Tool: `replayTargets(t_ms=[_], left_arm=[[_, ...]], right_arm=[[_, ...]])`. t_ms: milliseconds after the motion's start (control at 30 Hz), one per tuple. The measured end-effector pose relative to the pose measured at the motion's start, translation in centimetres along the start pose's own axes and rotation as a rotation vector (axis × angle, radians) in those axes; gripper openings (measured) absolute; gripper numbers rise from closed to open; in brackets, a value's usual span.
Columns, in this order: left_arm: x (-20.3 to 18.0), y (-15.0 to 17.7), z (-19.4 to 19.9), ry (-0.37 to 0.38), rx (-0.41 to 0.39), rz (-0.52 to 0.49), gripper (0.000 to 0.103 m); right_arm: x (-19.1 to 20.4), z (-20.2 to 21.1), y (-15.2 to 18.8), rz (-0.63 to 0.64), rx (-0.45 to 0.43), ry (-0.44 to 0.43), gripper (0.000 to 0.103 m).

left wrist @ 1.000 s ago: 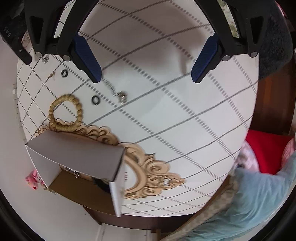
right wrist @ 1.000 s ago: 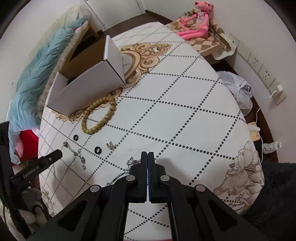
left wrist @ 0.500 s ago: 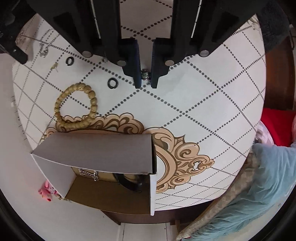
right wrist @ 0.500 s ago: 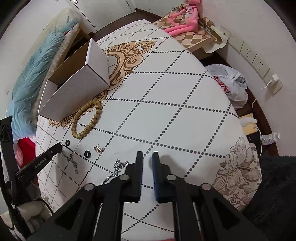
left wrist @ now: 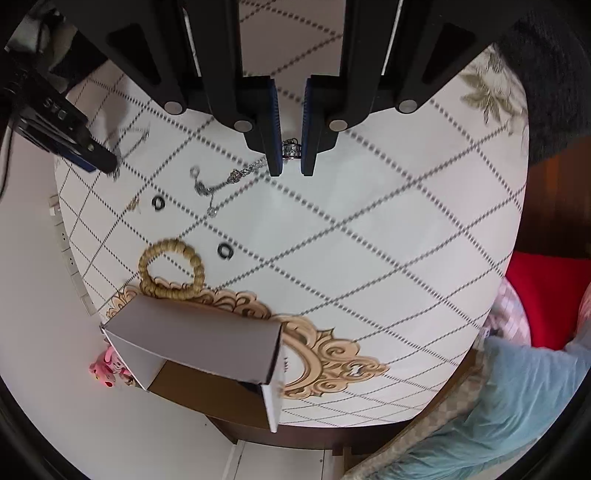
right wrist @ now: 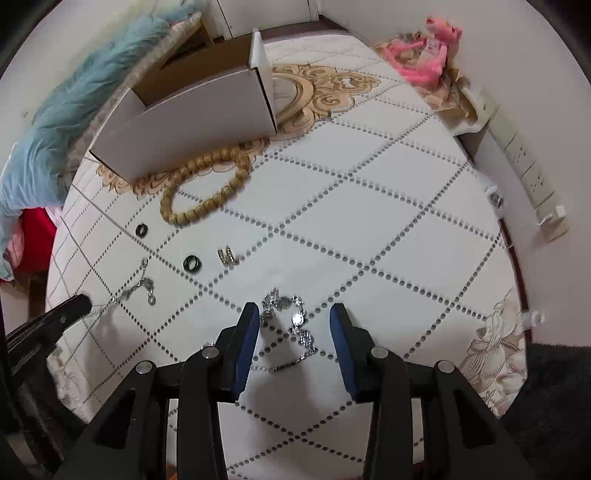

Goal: Organize jewelry
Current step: 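Grasp a silver chain with the left gripper while the right grasps another chain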

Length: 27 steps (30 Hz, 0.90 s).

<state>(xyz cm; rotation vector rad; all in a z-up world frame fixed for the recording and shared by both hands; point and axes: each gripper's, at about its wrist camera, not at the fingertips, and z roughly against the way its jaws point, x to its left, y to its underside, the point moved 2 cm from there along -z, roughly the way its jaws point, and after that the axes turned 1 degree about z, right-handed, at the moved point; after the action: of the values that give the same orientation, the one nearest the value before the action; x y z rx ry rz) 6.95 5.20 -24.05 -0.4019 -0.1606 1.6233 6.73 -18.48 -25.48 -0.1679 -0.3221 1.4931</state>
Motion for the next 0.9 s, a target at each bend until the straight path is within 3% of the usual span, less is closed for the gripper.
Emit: replayTargets(t_ms=[100, 167, 267, 367, 567, 700, 800, 867, 900], left_arm=[[0.0, 0.4, -0.1, -0.006, 0.007, 0.001, 0.007], [0.0, 0.5, -0.1, -0.009, 0.005, 0.000, 0.007], [-0.2, 0.4, 0.3, -0.008, -0.006, -0.004, 0.007], [-0.6, -0.1, 1.1, 0.002, -0.025, -0.011, 0.007], [-1.9, -1.8, 3.1, 0.047, -0.065, -0.019, 0.007], [-2.8, -3.1, 4.5, 0.080, -0.094, -0.025, 0.007], [-3.1, -3.7, 5.0, 0.078, -0.109, -0.037, 0.007], [-3.2, -3.6, 4.8, 0.065, -0.111, -0.046, 0.007], [-3.1, -3.5, 4.6, 0.057, -0.106, -0.049, 0.007]], right_arm=[[1.0, -0.2, 0.4, 0.045, -0.026, 0.057, 0.042], [1.6, -0.2, 0.6, 0.068, -0.050, 0.055, 0.012], [1.8, 0.0, 0.5, 0.068, -0.053, 0.025, 0.001], [0.2, 0.8, 0.1, -0.037, -0.041, -0.094, 0.000], [-1.5, 3.8, -1.6, -0.124, -0.081, -0.206, 0.000], [-0.9, 5.2, -2.9, -0.088, -0.119, -0.218, 0.000], [-0.3, 4.1, -3.4, -0.052, -0.048, -0.237, 0.000], [0.5, 2.8, -3.2, 0.008, -0.012, -0.205, 0.005], [0.9, 2.4, -2.9, 0.028, -0.004, -0.194, 0.013]])
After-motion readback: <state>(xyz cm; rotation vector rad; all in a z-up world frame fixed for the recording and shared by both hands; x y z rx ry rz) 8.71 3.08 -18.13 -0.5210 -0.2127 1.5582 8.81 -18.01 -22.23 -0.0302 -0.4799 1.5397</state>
